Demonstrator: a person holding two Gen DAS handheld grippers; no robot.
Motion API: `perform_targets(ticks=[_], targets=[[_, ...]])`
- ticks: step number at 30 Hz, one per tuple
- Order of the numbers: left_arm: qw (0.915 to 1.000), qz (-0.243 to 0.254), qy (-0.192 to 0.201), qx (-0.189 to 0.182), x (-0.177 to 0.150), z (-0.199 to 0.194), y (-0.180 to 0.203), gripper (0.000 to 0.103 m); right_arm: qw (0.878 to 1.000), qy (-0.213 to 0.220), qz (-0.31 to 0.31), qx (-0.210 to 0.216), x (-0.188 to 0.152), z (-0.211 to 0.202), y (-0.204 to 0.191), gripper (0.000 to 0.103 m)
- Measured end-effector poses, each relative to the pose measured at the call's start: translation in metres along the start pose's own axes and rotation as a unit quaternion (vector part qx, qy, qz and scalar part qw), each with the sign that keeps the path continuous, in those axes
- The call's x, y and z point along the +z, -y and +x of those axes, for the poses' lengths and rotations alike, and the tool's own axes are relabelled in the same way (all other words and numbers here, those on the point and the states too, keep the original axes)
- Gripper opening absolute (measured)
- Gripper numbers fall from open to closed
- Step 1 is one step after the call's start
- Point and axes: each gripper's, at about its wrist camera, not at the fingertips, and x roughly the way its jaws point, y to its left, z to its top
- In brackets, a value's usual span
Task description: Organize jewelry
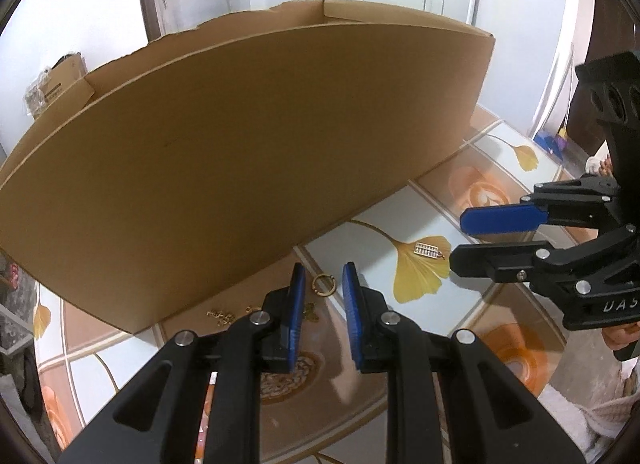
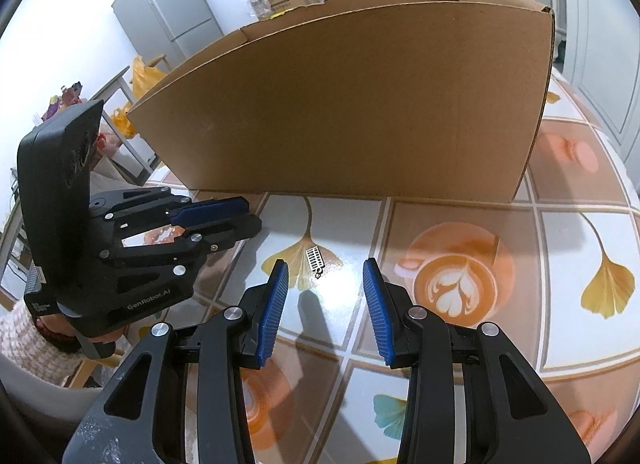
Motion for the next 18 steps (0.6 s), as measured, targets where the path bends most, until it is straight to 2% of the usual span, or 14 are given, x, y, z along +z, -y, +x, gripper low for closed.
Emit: perform_targets(ticks=[5, 18], targets=[[1.0, 0.004, 0.003, -0.001, -0.001, 0.001, 0.004, 0.011, 1.0, 0.003, 0.003, 0.001, 0.001, -0.002, 0.005, 0.038], [0.9999, 0.005, 0.009, -0.002, -0.004, -0.001, 0.007, 0.009, 1.0, 0.005, 0.001, -0.004, 0.0, -0.011, 0.01, 0.038]])
